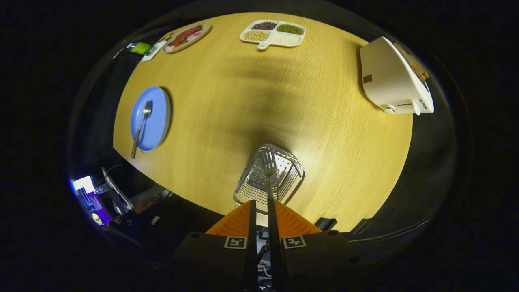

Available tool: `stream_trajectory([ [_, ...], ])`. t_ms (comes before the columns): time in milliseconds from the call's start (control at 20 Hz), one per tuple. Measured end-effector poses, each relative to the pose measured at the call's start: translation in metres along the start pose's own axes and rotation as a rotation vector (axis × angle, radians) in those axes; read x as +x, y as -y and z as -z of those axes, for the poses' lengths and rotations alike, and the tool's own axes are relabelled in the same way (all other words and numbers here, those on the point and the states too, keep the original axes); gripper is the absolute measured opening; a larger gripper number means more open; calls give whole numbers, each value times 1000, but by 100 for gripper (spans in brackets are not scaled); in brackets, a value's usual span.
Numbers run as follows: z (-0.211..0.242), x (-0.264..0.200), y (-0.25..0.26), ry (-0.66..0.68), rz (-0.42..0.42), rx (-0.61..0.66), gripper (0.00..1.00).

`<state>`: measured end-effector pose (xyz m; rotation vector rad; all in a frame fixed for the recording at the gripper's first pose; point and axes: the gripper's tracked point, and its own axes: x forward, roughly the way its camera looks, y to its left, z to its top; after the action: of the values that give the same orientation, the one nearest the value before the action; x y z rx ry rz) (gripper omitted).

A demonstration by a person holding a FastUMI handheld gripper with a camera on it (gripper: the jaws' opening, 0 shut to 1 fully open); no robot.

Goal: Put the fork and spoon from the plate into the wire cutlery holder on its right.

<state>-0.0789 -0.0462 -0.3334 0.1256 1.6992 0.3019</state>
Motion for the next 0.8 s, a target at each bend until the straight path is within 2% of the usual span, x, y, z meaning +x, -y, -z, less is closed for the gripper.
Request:
stream_trajectory([
  [200,-20,-30,-70,200,-131,-3,17],
  [400,-33,-41,-152,285,-261,-12,52],
  [650,-51,-14,-252,273,-386,-11,56],
  [800,-64,9,-295,249,-404,-5,56],
])
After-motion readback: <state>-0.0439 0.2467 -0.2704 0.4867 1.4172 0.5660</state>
